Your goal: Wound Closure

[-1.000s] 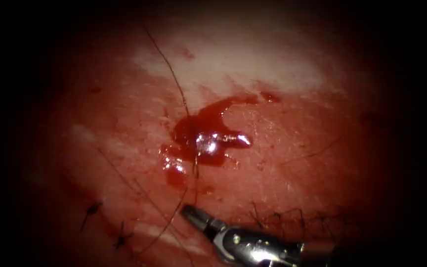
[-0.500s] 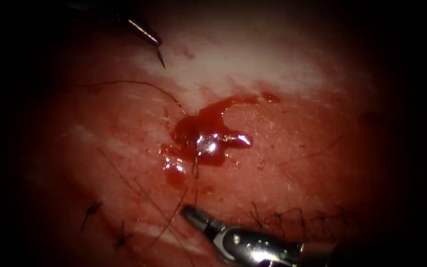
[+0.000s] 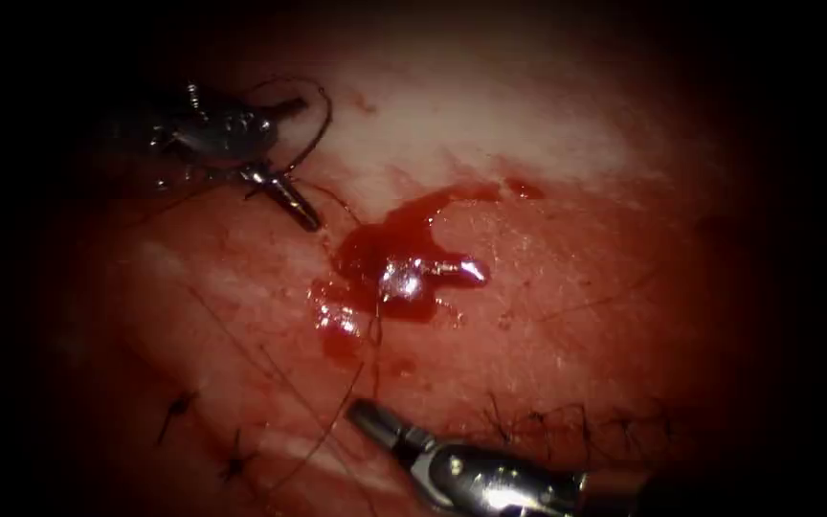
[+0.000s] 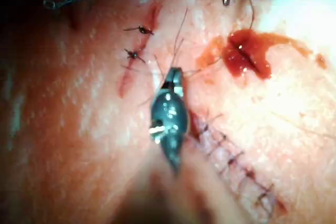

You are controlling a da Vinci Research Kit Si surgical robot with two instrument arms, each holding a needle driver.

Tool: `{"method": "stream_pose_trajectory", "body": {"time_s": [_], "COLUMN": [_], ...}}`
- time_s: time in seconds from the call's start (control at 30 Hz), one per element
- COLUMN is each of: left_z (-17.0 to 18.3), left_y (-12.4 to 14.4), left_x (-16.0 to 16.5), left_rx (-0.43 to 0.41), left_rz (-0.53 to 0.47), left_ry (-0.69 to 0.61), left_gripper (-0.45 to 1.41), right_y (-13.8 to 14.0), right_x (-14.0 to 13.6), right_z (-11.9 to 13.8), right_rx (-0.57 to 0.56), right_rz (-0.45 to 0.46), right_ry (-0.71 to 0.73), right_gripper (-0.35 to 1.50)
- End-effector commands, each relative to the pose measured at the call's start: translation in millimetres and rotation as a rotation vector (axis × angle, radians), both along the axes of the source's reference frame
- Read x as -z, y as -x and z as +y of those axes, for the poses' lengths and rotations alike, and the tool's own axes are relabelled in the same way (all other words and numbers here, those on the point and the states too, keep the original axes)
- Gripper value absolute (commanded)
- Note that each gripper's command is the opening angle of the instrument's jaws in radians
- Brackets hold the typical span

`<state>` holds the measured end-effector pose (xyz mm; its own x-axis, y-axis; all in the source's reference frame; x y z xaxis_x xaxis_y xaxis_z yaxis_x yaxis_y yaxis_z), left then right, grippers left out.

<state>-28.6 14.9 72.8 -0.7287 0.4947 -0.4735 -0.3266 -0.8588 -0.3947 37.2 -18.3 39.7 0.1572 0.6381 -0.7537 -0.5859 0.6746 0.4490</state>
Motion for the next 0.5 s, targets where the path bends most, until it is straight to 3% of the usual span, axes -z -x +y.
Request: {"method": "stream_pose_trajectory", "body": {"time_s": [0.03, 0.1, 0.17, 0.23, 0.5], "left_z": [-0.1, 0.0, -0.1, -0.5, -2.1], "left_y": [0.6, 0.6, 0.4, 0.5, 0.4], "left_x": [-1.0, -1.4, -2.1, -2.4, -3.4], "left_rx": [-0.007, -0.032, -0.083, -0.104, -0.145], "left_rz": [0.005, 0.015, 0.051, 0.071, 0.092], "left_ry": [-0.001, 0.004, -0.002, -0.008, -0.005], "left_gripper": [0.94, 0.86, 0.56, 0.39, 0.2], "right_y": [-0.6, -0.6, -0.6, -0.6, -0.7], "right_x": [-0.5, -0.5, -0.5, -0.5, -0.6], "right_z": [-0.8, -0.8, -0.8, -0.8, -0.8], "right_rx": [0.001, 0.001, 0.001, 0.001, 0.0], "right_rz": [0.0, 0.0, 0.0, 0.0, 0.0], "right_ry": [-0.002, -0.002, -0.002, -0.002, -0.001], "right_gripper": [-0.35, -0.35, -0.35, -0.35, -0.35]}}
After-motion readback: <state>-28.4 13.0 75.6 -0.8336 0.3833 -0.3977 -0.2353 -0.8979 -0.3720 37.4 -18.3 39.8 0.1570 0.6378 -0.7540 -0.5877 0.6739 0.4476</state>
